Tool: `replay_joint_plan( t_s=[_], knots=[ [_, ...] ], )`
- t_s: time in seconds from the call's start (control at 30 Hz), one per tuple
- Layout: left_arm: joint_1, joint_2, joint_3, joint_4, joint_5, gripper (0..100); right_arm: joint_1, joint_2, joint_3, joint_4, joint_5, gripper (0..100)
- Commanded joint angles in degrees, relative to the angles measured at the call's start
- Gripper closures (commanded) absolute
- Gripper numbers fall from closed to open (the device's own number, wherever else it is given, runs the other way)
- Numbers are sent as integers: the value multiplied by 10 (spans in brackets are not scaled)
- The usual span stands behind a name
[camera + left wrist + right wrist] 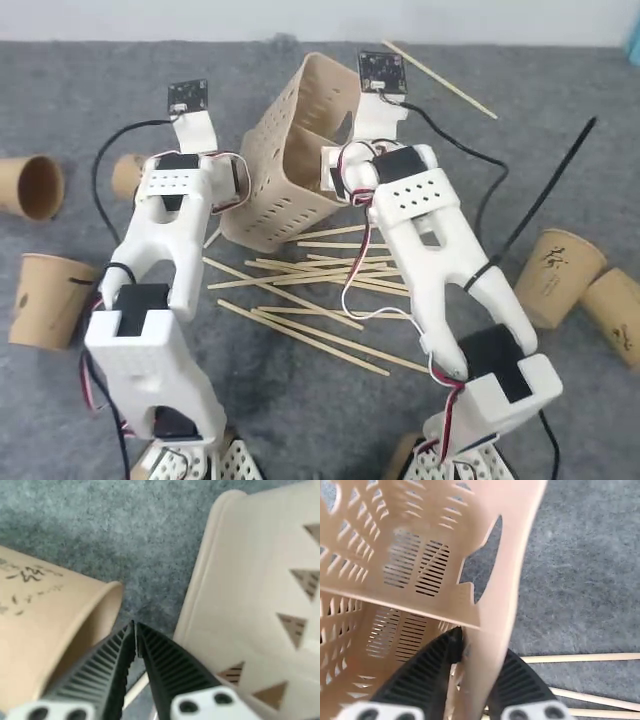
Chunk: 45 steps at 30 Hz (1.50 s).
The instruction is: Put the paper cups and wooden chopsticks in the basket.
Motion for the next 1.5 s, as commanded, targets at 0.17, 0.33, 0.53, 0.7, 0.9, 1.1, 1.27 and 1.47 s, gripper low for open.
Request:
replay_joint_plan(
  t_s=[0.17,0.33,0.53,0.7,0.9,1.1,1.27,1.47],
  knots=[
    [6,-9,-16,-8,6,985,13,-10,-35,30,16,991],
    [9,-4,-31,-9,6,985,21,-37,-35,49,17,991],
    [18,-4,-32,-10,4,985,52,-65,-36,64,17,991],
    [18,-4,-31,-11,5,985,59,-89,-34,65,16,991],
    [18,-4,-32,-11,5,985,62,-125,-36,68,18,991],
    [18,-4,-33,-11,5,984,63,-156,-36,90,18,991],
    [12,-4,-33,-11,5,984,80,-164,-35,102,18,991],
    [9,-5,-33,-11,6,984,76,-165,-38,102,18,991]
  ],
)
